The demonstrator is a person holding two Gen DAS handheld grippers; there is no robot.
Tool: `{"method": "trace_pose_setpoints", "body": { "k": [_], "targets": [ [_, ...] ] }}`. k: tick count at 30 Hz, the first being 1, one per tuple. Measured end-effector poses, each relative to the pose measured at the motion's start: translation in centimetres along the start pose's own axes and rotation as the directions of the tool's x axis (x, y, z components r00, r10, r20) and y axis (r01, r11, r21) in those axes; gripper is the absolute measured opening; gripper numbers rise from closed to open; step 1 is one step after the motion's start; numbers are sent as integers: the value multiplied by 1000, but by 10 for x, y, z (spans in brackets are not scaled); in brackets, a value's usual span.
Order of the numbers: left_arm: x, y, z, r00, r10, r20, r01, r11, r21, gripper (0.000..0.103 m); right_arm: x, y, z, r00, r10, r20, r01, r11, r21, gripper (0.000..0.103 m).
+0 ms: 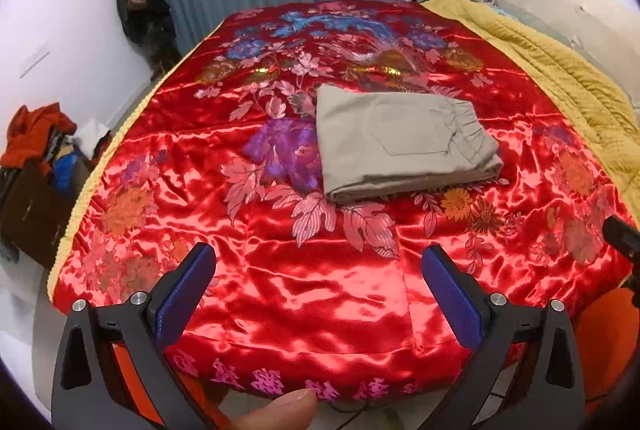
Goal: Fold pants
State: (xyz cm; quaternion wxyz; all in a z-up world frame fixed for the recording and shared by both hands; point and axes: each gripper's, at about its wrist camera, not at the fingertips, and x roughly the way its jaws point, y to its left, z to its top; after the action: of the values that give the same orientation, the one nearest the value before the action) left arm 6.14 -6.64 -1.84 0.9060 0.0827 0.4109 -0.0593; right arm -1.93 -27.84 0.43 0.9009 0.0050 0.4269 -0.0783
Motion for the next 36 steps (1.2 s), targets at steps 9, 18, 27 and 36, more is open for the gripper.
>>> {"method": "trace_pose_setpoints", "body": {
  "k": [9,18,27,36],
  "targets": [
    [2,-1,-6,999,41,-23,-39,998,55,103,-3,3,4,998,-56,4,56,998,-42,103],
    [-10,8,2,1000,6,-6,-6,1000,-8,103,-15,0,12,996,-81,31,82,995,-50,103],
    [-29,9,15,999,26,27,-26,1000,-2,103,-25,6,17,994,-84,63,89,993,-74,103],
    [-33,-4,9,1000,-9,-13,9,1000,10,103,-28,8,16,996,-70,61,75,995,-73,103]
  ]
}}
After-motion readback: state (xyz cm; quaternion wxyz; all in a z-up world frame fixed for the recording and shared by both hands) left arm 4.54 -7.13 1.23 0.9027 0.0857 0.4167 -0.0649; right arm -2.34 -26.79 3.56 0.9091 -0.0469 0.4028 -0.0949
